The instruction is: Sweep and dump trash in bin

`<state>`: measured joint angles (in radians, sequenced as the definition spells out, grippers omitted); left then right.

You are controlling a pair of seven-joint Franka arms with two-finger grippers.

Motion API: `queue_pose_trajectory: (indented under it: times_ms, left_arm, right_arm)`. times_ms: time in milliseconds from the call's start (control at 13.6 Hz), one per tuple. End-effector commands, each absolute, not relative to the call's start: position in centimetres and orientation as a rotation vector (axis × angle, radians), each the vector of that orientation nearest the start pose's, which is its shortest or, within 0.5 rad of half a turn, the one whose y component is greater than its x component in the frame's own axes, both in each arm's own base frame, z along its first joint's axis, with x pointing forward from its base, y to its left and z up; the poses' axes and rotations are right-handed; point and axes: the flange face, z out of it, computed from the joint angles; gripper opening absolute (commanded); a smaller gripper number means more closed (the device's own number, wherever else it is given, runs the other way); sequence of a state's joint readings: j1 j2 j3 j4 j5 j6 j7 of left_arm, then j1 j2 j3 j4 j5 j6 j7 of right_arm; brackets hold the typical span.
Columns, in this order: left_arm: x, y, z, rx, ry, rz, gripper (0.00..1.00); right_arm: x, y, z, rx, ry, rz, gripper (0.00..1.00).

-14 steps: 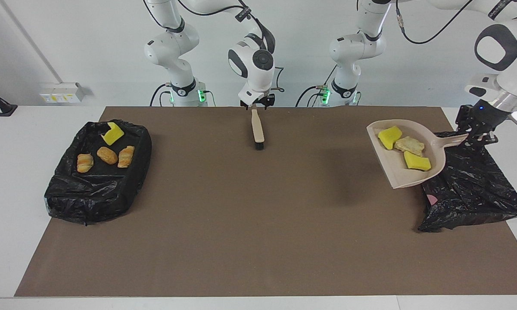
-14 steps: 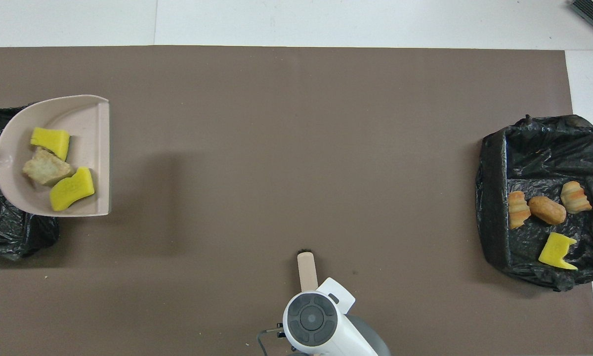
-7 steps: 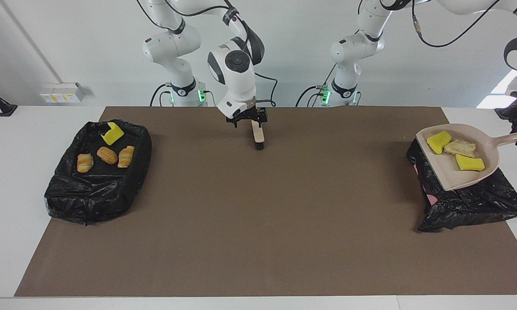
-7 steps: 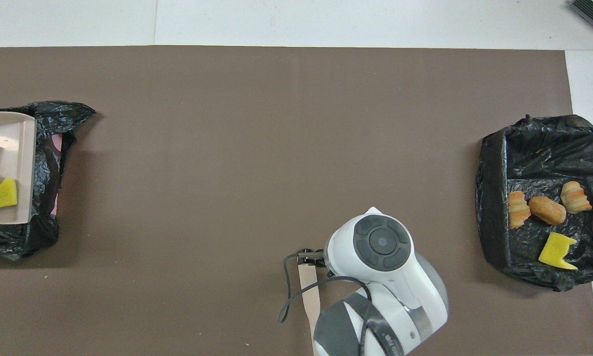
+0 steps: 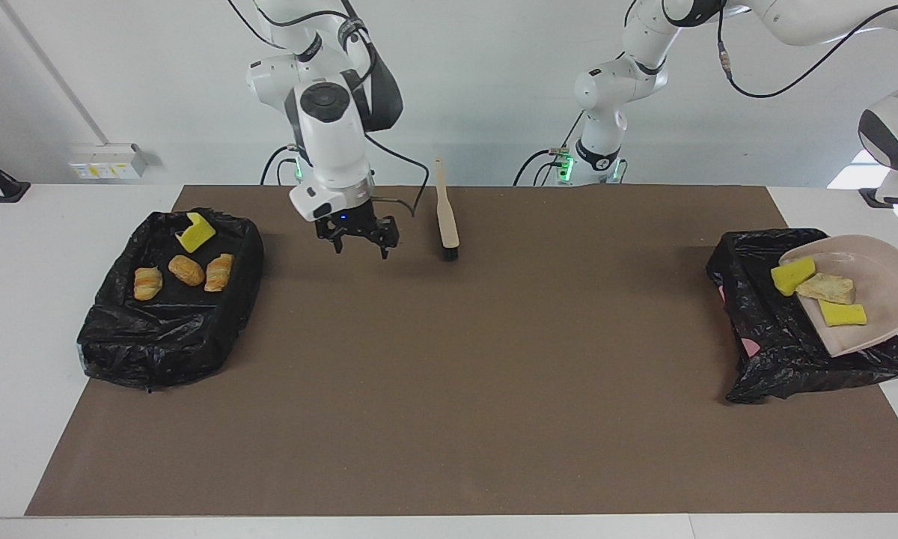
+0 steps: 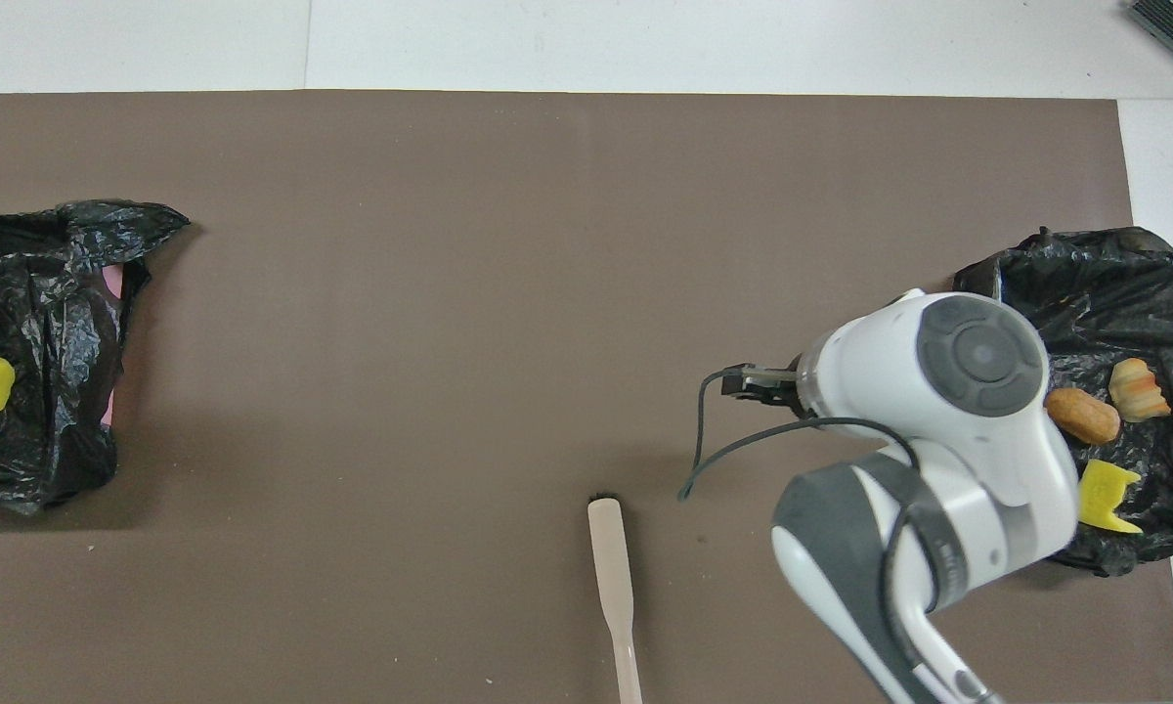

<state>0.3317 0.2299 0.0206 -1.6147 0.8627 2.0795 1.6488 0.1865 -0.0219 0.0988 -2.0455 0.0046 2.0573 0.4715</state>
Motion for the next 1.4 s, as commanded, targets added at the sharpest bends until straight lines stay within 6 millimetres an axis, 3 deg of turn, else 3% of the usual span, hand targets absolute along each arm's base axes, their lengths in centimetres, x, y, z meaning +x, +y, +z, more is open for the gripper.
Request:
queue_pose_trajectory:
  times_ms: [0, 147, 294, 587, 881, 1028, 1322]
  left_arm:
    - [58.0, 24.1, 54.8, -1.589, 1.660, 0.760, 0.00]
    - [57.1, 23.7, 55.8, -1.599, 1.464, 0.797, 0.00]
    - [57.0, 23.0, 56.8, -1.540, 1.418, 0.878, 0.00]
    - [57.0, 18.3, 59.3, -1.551, 1.383, 0.859, 0.00]
    - [56.1, 13.5, 58.2, -1.957, 1.229, 0.654, 0.00]
    - [55.8, 10.3, 57.1, -2.150, 1.124, 0.561, 0.00]
    - [54.1, 5.0, 55.1, -2.594, 0.951, 0.441, 0.00]
  right_arm:
    - [55.0, 11.0, 49.7, -3.134, 0.244, -0.059, 1.00]
    - [55.4, 9.0, 52.7, -3.154, 0.186, -0.051, 1.00]
    - [55.3, 7.6, 55.1, -3.162, 0.220, -0.047, 1.00]
    - [54.5, 3.3, 61.7, -3.193, 0.240, -0.079, 1.00]
    - [52.6, -2.9, 66.5, -3.190, 0.174, -0.049, 1.00]
    - [51.9, -5.5, 67.3, -3.174, 0.177, -0.057, 1.00]
    - [51.3, -4.5, 69.2, -3.176, 0.085, -0.091, 1.00]
